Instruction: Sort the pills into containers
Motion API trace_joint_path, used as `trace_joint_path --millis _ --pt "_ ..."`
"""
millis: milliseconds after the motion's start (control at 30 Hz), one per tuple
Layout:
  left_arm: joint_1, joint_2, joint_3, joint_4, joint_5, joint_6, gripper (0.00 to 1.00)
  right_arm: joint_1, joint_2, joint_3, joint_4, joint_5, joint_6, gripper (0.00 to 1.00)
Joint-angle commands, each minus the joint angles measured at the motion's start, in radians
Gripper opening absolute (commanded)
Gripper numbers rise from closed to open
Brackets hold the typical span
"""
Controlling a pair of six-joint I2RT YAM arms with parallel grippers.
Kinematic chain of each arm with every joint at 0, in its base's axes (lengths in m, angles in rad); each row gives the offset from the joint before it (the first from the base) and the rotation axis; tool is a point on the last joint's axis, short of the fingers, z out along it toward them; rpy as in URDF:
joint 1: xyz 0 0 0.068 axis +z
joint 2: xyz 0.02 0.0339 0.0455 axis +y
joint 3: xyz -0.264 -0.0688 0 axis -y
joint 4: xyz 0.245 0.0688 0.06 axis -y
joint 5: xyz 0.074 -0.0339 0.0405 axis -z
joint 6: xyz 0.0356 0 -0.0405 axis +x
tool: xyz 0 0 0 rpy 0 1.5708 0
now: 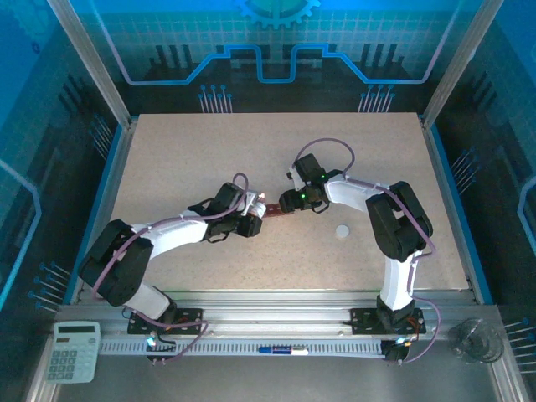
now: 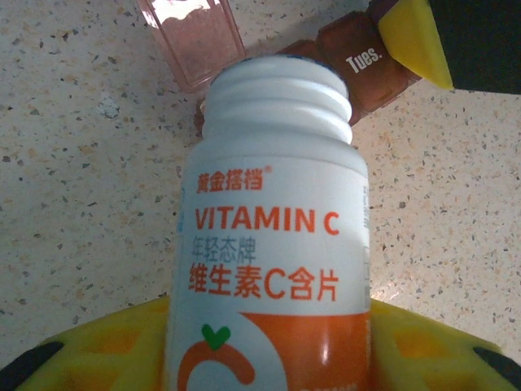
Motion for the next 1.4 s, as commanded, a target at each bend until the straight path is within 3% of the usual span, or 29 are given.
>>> trace_joint_path --millis 0,1367 --pt "0.009 0.014 0.047 -0.068 0.017 0.011 0.00 0.015 0.024 0.002 -0.006 -0.012 0.002 0.67" --pt "0.032 0.155 0.297 -0.403 0.034 0.048 0.00 0.014 0.030 0.000 -0.002 -0.015 0.005 0.67"
